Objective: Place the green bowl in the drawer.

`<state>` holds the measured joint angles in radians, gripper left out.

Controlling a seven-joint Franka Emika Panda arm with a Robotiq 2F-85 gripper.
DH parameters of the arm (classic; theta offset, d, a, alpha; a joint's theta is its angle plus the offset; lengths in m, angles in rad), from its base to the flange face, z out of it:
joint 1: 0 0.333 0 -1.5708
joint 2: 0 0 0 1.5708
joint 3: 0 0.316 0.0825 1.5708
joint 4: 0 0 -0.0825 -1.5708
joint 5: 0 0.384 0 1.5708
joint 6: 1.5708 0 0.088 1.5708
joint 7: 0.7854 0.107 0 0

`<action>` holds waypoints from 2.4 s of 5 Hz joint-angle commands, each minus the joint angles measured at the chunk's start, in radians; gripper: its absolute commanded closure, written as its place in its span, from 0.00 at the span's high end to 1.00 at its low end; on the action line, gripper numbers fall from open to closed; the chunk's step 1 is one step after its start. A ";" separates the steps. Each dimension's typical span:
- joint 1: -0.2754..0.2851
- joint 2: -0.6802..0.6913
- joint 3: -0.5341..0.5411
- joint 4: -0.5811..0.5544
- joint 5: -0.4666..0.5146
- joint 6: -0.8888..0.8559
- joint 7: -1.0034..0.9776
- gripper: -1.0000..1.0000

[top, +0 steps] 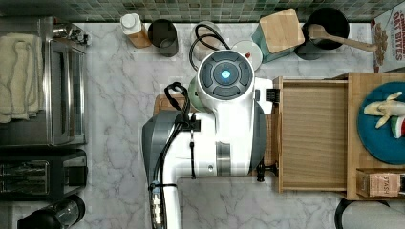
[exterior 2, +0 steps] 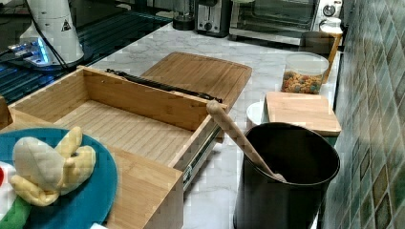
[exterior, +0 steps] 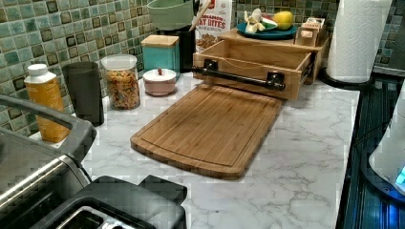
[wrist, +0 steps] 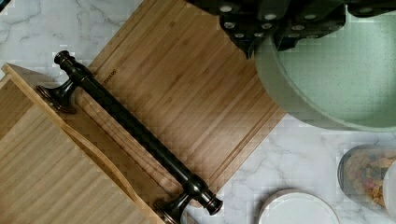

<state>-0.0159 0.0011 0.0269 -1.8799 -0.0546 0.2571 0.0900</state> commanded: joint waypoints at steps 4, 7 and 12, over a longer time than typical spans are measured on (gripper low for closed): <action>-0.112 -0.063 -0.119 -0.087 0.026 0.113 -0.006 0.00; -0.198 -0.090 -0.193 -0.165 -0.002 0.237 0.207 0.00; -0.305 0.028 -0.285 -0.236 0.156 0.431 -0.072 0.00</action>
<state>-0.3120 -0.0033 -0.2449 -2.1523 0.0340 0.6919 0.1104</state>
